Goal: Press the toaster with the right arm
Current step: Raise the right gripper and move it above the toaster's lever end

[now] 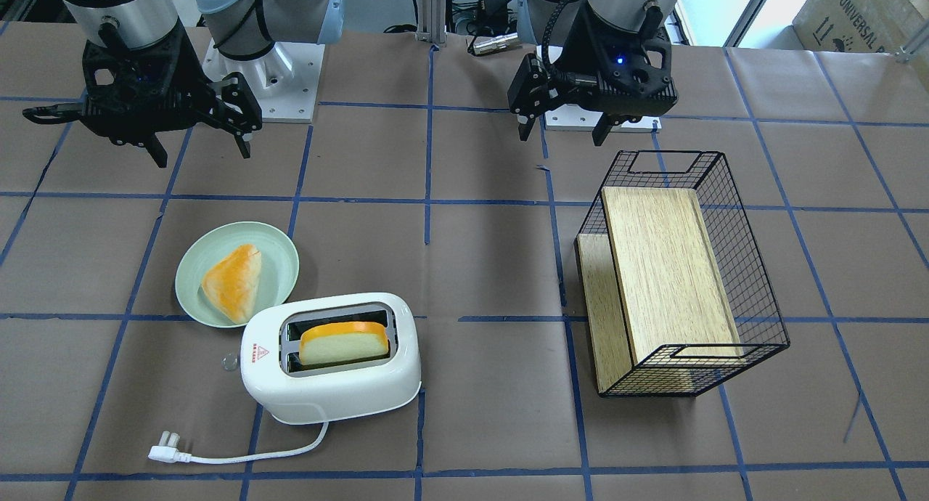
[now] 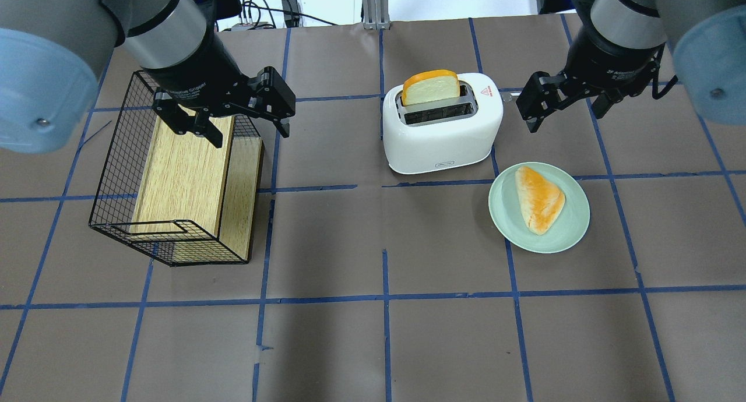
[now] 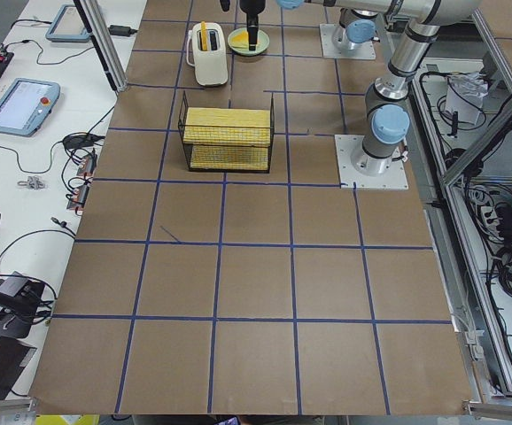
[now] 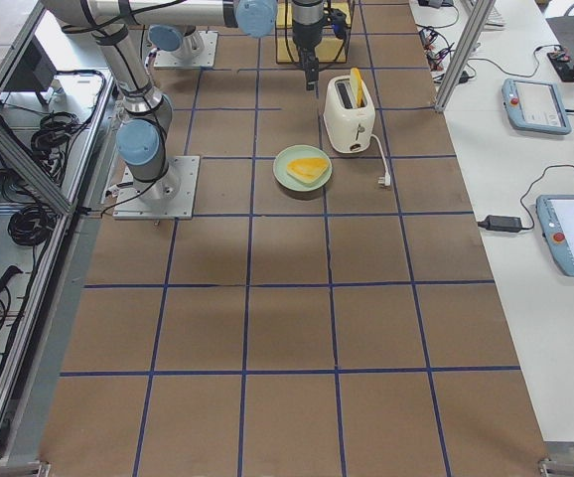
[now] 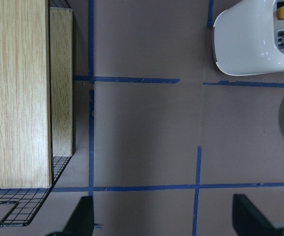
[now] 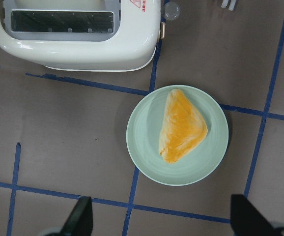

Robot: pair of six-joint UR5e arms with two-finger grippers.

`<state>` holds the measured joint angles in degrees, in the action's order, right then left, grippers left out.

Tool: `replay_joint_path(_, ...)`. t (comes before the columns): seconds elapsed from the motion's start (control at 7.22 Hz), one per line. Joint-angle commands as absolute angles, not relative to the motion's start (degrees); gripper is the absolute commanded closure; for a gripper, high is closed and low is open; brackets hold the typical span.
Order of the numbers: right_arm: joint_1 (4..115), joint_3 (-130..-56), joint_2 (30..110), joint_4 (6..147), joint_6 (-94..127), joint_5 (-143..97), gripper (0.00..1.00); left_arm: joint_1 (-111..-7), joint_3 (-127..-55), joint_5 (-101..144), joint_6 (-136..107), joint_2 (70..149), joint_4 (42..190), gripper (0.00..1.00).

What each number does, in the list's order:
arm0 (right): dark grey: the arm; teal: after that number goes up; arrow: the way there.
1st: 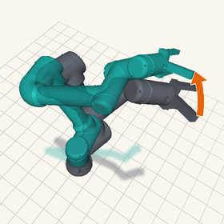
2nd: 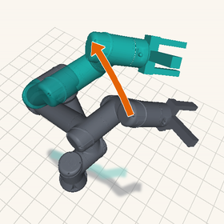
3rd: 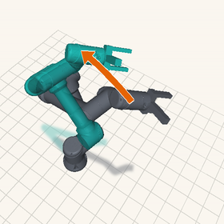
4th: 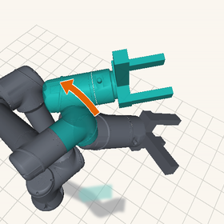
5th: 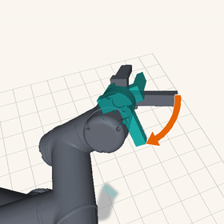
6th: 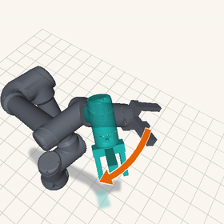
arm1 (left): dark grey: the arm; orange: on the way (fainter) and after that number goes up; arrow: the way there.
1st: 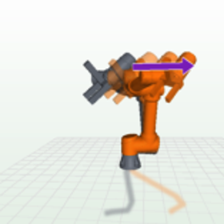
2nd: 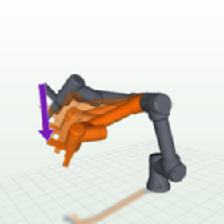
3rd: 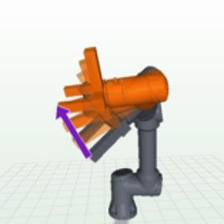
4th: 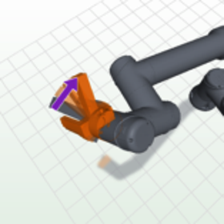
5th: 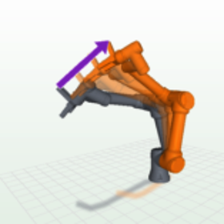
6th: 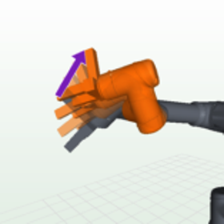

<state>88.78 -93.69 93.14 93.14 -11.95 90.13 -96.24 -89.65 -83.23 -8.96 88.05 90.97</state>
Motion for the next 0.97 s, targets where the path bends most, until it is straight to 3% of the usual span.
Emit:
replay_joint_path(0.0, 88.60, -93.43, 92.12, 93.86, -18.92, 90.09, 0.00, -96.24, -89.65, -83.23, -8.96, 87.98, 90.97, 0.00)
replay_joint_path(0.28, 87.81, -92.81, 87.92, 98.05, -51.73, 90.61, 0.01, -96.24, -89.65, -83.23, -8.96, 88.07, 90.97, 0.00)
replay_joint_path(0.42, 87.89, -92.46, 85.19, 103.22, -58.47, 90.53, 0.13, -96.24, -89.65, -83.23, -8.96, 88.07, 90.97, 0.00)
replay_joint_path(0.69, 88.07, -92.20, 77.64, 110.91, -72.73, 90.61, 0.76, -96.24, -89.65, -83.23, -8.96, 88.07, 90.97, 0.00)
replay_joint_path(0.83, 88.07, -92.28, 76.82, 111.00, -78.86, 90.53, 0.89, -96.24, -89.65, -83.23, -8.96, 88.07, 90.97, 0.00)
